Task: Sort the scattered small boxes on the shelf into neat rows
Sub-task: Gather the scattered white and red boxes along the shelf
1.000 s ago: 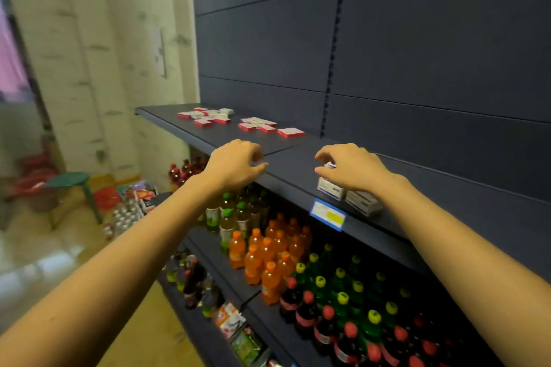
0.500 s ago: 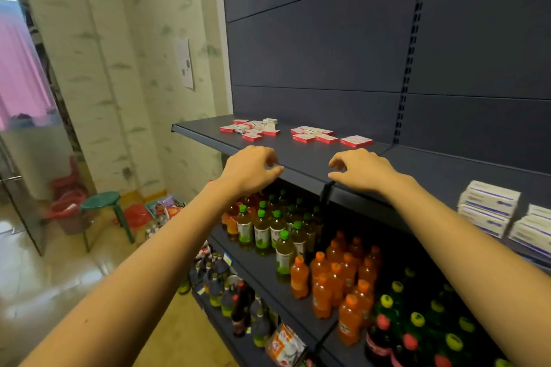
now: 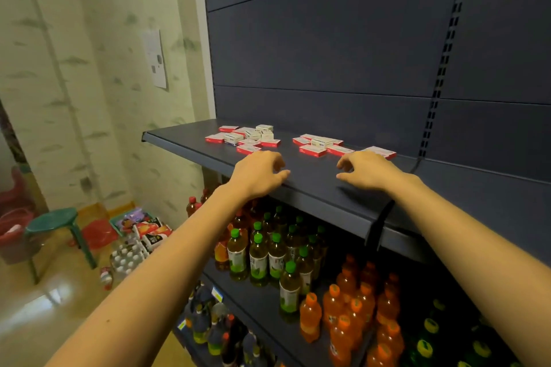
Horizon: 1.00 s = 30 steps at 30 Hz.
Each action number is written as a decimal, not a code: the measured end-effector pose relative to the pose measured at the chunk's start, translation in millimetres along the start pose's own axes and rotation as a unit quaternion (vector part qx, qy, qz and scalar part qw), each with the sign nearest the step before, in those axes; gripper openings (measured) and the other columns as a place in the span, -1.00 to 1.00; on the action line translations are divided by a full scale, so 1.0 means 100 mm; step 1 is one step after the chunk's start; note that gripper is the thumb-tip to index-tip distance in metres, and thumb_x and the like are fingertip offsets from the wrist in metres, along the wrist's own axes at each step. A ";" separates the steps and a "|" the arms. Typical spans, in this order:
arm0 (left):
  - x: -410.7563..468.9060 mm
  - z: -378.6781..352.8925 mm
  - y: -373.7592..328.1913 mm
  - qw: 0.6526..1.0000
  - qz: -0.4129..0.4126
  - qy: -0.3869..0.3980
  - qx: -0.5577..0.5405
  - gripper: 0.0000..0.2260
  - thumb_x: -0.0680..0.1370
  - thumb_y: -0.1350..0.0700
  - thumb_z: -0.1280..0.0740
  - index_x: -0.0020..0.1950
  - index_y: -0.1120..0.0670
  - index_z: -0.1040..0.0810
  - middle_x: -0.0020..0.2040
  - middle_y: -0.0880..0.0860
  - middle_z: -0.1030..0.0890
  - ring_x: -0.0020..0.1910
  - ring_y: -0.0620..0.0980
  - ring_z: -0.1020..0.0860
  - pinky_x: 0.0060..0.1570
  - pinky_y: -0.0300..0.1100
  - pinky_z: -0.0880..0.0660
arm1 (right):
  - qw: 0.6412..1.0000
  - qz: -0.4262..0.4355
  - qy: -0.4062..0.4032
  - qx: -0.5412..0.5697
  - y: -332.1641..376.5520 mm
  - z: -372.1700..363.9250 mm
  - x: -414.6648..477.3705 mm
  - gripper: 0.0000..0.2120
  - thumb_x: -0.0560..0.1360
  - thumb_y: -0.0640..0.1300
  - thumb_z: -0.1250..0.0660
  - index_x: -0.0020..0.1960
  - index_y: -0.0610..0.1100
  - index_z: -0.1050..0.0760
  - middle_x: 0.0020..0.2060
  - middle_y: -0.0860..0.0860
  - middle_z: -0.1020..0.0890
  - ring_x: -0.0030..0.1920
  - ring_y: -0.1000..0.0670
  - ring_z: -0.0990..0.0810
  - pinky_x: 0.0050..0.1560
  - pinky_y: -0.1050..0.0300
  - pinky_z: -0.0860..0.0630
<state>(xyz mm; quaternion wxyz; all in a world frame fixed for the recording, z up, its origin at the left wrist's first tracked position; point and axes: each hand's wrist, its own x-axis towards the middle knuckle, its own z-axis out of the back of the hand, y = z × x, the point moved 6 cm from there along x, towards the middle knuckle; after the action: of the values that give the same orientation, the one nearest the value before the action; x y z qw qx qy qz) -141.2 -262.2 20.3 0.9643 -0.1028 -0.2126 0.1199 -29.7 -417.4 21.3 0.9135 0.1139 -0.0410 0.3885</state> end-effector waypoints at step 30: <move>2.29 -0.97 0.45 0.948 -0.262 0.176 -0.047 -0.62 0.50 0.01 -0.33 0.29 0.07 -0.46 0.30 0.05 -0.47 0.26 0.01 -0.41 0.27 -0.06 -0.36 | 0.970 -0.207 -0.016 -0.125 -0.75 -0.17 1.51 -0.52 0.53 0.12 -0.19 0.30 -0.17 -0.35 0.24 -0.14 -0.42 0.20 -0.14 -0.45 0.15 -0.06 -0.45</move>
<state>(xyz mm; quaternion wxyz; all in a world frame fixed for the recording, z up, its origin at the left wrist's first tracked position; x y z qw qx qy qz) 94.3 -170.4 11.4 0.9779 -0.1076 -0.0646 -0.1674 128.7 -357.4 15.9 0.9803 0.0115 -0.0795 0.1805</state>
